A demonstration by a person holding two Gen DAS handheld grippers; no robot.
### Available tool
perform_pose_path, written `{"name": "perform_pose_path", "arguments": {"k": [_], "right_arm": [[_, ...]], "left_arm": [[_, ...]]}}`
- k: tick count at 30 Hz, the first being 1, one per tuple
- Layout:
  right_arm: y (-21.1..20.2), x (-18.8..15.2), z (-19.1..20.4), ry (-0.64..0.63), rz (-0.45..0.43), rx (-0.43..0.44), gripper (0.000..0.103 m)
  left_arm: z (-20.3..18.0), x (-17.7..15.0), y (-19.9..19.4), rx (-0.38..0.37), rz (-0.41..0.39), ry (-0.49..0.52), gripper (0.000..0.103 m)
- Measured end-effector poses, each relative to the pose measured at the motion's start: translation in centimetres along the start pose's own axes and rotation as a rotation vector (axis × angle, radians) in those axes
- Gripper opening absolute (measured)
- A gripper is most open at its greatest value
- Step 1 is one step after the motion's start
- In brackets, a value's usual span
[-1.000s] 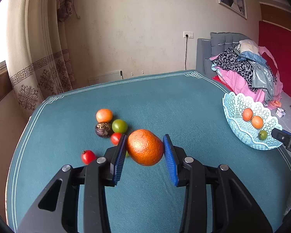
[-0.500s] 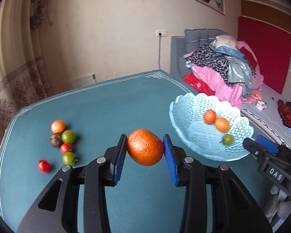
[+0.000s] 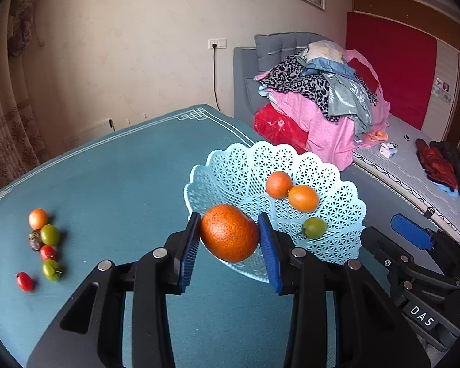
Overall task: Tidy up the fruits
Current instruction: 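Lower the large orange into the basket and open the left tool, then move both open tools away from the basket toward the fruit cluster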
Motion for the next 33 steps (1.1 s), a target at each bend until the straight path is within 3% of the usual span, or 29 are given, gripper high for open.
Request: {"name": "perform_pose_path", "arguments": {"k": [6, 7, 8, 10, 18, 24, 27, 33], "right_arm": [[0.3, -0.1, -0.7, 0.016, 0.006, -0.002, 0.062], [0.4, -0.1, -0.8, 0.018, 0.008, -0.002, 0.062], [0.5, -0.1, -0.8, 0.02, 0.01, -0.001, 0.063], [0.5, -0.2, -0.8, 0.02, 0.014, 0.0, 0.063], [0.7, -0.3, -0.6, 0.022, 0.024, 0.0, 0.063], [0.6, -0.5, -0.3, 0.019, 0.029, 0.0, 0.063], [0.4, -0.6, -0.1, 0.018, 0.029, 0.002, 0.064], [0.4, -0.9, 0.6, 0.013, 0.039, 0.008, 0.064]], "left_arm": [[-0.8, -0.4, 1.4, -0.012, 0.037, 0.008, 0.04], [-0.8, -0.5, 1.5, -0.009, 0.04, 0.008, 0.044], [-0.7, -0.5, 1.5, -0.004, 0.037, 0.005, 0.06], [-0.5, -0.4, 1.2, 0.005, 0.018, -0.005, 0.068], [0.5, -0.5, 1.1, 0.026, 0.022, -0.016, 0.072], [0.8, -0.6, 1.0, 0.054, 0.019, -0.015, 0.082], [1.0, -0.8, 0.7, 0.068, 0.013, -0.013, 0.092], [2.0, -1.2, 0.2, 0.101, 0.019, -0.023, 0.098]]}}
Point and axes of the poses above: each gripper's, at about its wrist camera, not at the fingertips, and y roughly the way its jaws point, z to its left, x to its top, the point moved 5 cm from there along y, roughly the way its jaws point, and after that the axes turned 3 degrees about -y, right-handed, at the moved point
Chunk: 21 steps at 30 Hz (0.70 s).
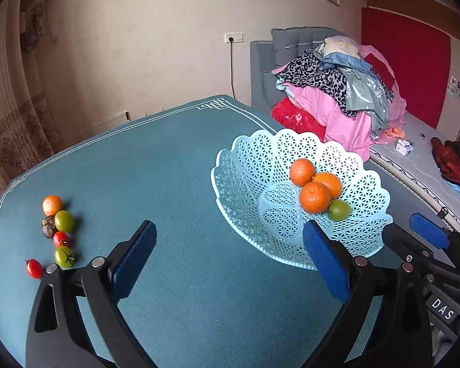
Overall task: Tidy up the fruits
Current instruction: 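Move both open tools away from the basket toward the fruit cluster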
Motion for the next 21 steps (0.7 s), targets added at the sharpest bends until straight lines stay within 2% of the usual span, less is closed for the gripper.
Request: {"name": "perform_pose_path", "arguments": {"k": [11, 13, 21], "right_arm": [[-0.3, -0.2, 1.7, -0.026, 0.015, 0.018, 0.065], [-0.5, -0.3, 2.2, -0.031, 0.01, 0.025, 0.085], [-1.0, -0.1, 4.2, -0.075, 0.005, 0.034, 0.085]], "left_arm": [[2.5, -0.8, -1.5, 0.051, -0.011, -0.014, 0.098], [3.0, -1.0, -1.9, 0.062, -0.019, -0.015, 0.098], [5.3, -1.5, -2.7, 0.096, -0.03, -0.037, 0.098]]}}
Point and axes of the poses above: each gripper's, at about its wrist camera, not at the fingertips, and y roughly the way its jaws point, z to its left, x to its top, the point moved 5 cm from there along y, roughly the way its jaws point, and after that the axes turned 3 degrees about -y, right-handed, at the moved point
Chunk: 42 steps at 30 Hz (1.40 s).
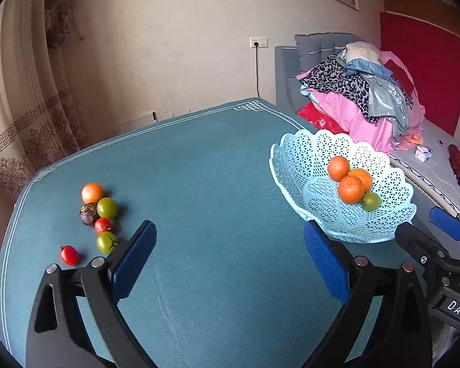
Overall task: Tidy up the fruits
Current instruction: 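Move both open tools away from the basket toward the fruit cluster, then close the left tool on the lone red tomato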
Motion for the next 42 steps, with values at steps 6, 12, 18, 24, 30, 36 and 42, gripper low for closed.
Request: {"name": "perform_pose_path", "arguments": {"k": [6, 12, 18, 24, 30, 36, 42], "right_arm": [[0.0, 0.0, 1.7, -0.031, 0.009, 0.01, 0.085], [0.1, 0.0, 3.5, -0.058, 0.015, 0.034, 0.085], [-0.1, -0.4, 5.1, -0.068, 0.018, 0.06, 0.085], [0.1, -1.0, 6.8, -0.088, 0.029, 0.089, 0.085], [0.4, -1.9, 8.6, -0.123, 0.051, 0.124, 0.085], [0.6, -2.6, 9.9, -0.147, 0.07, 0.15, 0.085], [1.1, -3.4, 10.9, -0.161, 0.096, 0.172, 0.085]], "left_arm": [[2.1, -0.6, -0.3, 0.023, 0.006, -0.028, 0.098], [4.1, -1.0, -0.7, 0.051, 0.003, -0.051, 0.098], [6.9, -1.6, -0.7, 0.089, 0.013, -0.094, 0.098], [9.9, -2.4, -0.7, 0.138, 0.025, -0.131, 0.098], [13.3, -3.1, -0.6, 0.193, 0.035, -0.169, 0.098], [16.9, -3.5, -0.3, 0.254, 0.049, -0.218, 0.098], [20.0, -4.0, 0.5, 0.307, 0.073, -0.256, 0.098]]}}
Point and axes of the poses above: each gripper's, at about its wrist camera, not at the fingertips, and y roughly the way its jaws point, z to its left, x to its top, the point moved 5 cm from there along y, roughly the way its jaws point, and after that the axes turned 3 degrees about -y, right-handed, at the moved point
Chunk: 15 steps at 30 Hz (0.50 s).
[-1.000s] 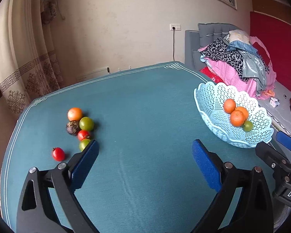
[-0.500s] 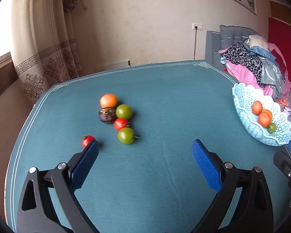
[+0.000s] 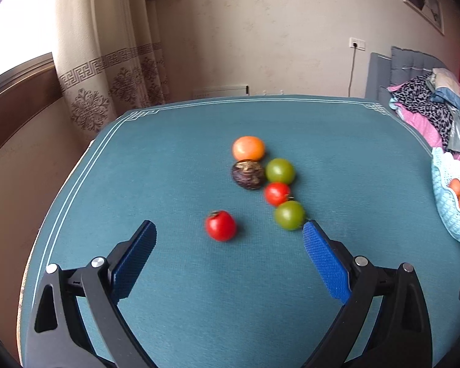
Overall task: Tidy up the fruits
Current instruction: 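Close the left tool on the lone red tomato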
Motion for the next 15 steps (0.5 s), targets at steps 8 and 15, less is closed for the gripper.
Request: {"name": "perform_pose_path", "arguments": {"k": [8, 15], "right_arm": [[0.6, -0.3, 0.9, -0.014, 0.018, 0.018, 0.085], [1.2, -0.5, 1.3, -0.023, 0.034, 0.022, 0.085]], "left_arm": [[1.6, 0.1, 2.1, 0.02, 0.029, -0.016, 0.097], [1.5, -0.2, 4.5, -0.012, 0.085, -0.012, 0.079]]}}
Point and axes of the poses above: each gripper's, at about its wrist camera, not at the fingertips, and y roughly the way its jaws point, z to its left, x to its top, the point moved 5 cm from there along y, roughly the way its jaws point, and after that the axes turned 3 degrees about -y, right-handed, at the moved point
